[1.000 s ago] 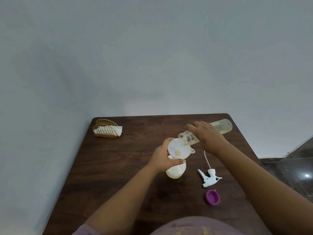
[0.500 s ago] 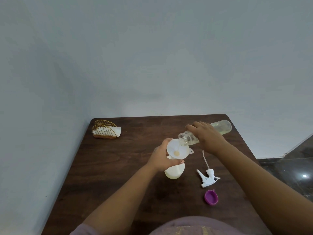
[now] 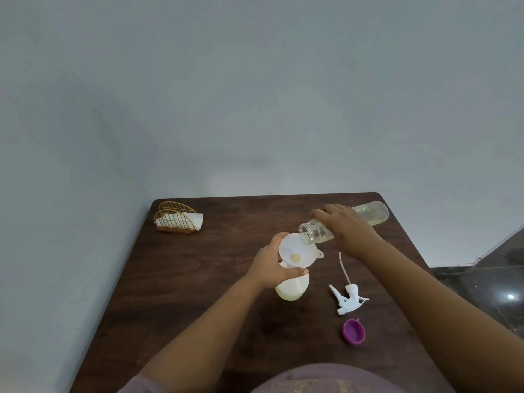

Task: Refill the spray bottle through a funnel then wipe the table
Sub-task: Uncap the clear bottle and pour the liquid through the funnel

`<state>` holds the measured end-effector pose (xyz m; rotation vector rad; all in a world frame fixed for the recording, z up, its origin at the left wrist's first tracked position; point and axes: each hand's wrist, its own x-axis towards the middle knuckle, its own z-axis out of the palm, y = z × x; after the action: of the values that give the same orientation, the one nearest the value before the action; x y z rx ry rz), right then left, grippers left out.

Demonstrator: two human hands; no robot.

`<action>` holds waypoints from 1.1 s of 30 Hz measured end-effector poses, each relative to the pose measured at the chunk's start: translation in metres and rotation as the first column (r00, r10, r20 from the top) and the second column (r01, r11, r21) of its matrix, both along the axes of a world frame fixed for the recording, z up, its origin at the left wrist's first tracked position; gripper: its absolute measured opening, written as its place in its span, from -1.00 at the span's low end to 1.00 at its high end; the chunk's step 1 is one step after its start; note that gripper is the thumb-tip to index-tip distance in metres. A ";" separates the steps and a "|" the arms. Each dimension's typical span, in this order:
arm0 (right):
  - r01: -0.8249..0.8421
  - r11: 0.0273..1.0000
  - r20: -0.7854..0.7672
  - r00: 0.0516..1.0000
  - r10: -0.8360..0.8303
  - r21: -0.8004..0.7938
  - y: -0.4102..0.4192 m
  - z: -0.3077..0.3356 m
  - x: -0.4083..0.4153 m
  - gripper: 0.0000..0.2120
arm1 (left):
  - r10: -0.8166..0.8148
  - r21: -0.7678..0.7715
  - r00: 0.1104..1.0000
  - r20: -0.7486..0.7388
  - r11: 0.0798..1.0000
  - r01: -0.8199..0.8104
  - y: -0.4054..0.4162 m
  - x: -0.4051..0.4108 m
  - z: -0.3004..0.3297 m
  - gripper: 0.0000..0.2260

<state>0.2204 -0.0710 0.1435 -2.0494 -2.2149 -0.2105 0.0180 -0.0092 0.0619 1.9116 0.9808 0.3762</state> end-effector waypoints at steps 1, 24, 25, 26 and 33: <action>-0.001 1.000 -0.003 1.000 0.001 0.002 0.000 0.001 0.000 -0.61 | 0.001 0.000 1.000 0.000 1.000 -0.001 0.000 0.000 0.000 -0.22; -0.003 1.000 0.001 1.000 0.003 -0.009 0.001 0.003 -0.005 -0.57 | 0.001 -0.011 1.000 -0.010 1.000 -0.001 0.000 0.000 0.003 -0.21; -0.004 1.000 -0.003 1.000 0.004 -0.009 0.001 0.003 -0.005 -0.57 | 0.001 -0.010 1.000 -0.011 1.000 -0.001 0.000 0.000 0.003 -0.21; -0.004 1.000 -0.003 1.000 0.004 -0.011 0.001 0.003 -0.005 -0.57 | 0.001 -0.010 1.000 -0.010 1.000 -0.001 0.000 0.000 0.003 -0.21; -0.006 1.000 0.003 1.000 0.006 -0.019 0.004 0.002 -0.004 -0.56 | 0.002 -0.012 1.000 -0.004 1.000 -0.002 0.000 0.000 0.001 -0.21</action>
<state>0.2168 -0.0675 0.1452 -2.0538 -2.2329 -0.1934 0.0181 -0.0089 0.0633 1.9013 0.9857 0.3671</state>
